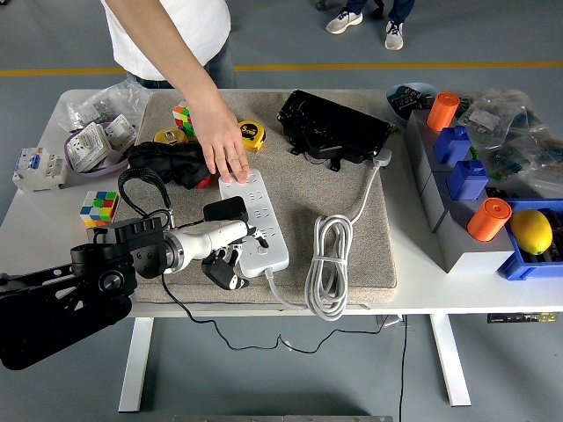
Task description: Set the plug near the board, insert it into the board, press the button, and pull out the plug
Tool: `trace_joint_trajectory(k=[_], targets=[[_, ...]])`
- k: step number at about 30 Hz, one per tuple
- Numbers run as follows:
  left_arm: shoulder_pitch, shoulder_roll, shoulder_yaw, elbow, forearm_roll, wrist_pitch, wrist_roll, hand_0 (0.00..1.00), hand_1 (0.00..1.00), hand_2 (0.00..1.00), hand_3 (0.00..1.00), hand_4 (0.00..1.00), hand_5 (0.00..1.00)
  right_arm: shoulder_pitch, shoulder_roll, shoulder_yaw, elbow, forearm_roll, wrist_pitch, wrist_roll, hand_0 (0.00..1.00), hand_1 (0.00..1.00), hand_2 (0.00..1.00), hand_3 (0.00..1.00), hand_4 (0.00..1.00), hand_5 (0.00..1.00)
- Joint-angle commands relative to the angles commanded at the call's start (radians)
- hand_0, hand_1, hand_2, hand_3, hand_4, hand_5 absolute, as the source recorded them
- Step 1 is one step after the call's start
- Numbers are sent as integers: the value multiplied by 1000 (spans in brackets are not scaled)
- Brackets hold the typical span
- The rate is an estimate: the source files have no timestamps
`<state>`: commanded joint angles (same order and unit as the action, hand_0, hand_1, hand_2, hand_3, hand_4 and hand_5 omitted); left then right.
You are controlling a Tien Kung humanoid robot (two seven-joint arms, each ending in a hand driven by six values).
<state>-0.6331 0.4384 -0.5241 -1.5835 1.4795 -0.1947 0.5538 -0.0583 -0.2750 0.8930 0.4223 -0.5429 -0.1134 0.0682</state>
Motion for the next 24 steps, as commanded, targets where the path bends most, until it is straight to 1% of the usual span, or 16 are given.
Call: trace_joint_trajectory(k=[12,24], targets=[[-8,-23,27,47,17,13,-4,41,96,180,828,798,2,0,-2,1,2,0,0,0,620,665,680,587,998,518],[-13,-27,35,64,23,12,2,41,95,178,827,798,2,-4,-1,2,4,-4,0,0,620,665,680,586,998,518]])
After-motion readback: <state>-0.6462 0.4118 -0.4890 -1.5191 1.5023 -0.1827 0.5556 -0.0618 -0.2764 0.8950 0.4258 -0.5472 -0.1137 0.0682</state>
